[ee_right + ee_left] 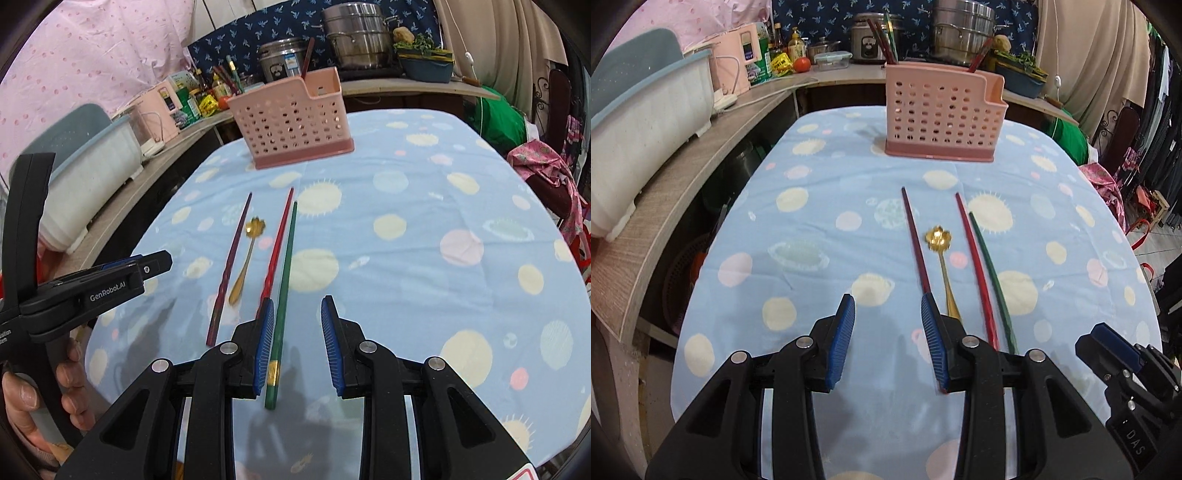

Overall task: Organize utensils
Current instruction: 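Withdraw both tools back toward the remaining utensils on the cloth, then grasp the green chopstick with the right tool while the left tool grasps a dark red chopstick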

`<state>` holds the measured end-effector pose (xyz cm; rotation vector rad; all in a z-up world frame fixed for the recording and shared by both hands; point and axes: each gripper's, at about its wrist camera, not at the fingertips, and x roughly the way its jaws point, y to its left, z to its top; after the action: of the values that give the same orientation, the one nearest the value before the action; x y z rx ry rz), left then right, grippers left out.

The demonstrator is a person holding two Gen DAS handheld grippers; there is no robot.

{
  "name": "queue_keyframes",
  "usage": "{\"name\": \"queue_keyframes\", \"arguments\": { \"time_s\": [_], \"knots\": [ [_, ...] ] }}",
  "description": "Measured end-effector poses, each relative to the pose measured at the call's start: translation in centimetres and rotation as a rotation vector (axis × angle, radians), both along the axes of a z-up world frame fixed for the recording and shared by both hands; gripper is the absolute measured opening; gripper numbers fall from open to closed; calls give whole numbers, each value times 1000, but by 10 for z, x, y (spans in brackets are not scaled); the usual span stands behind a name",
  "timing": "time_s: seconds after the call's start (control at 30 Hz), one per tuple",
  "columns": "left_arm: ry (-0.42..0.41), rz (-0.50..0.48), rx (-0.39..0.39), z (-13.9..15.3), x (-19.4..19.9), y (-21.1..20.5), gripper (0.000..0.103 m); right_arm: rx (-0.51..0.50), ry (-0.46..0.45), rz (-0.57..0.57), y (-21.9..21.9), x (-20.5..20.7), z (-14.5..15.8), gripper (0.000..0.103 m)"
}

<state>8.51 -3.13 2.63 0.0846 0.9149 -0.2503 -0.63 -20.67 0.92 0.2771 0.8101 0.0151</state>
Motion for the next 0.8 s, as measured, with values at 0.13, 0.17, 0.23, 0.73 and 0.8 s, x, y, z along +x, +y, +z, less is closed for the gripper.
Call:
{"name": "queue_keyframes", "arguments": {
  "time_s": [0.13,0.17,0.23,0.73,0.8],
  "knots": [
    [26,0,5,-12,-6,2,36,-5,27,15,7,-5,-12,26],
    [34,-1,8,-16,-8,2,36,-5,33,18,9,-6,-13,26],
    [47,-4,13,-21,-11,2,36,-3,46,27,13,-8,-19,27],
    [73,-22,24,-39,-25,4,46,-25,94,75,30,-9,-43,25],
    [76,-24,25,-40,-25,3,48,-47,90,76,32,-10,-44,23]
  ]
}}
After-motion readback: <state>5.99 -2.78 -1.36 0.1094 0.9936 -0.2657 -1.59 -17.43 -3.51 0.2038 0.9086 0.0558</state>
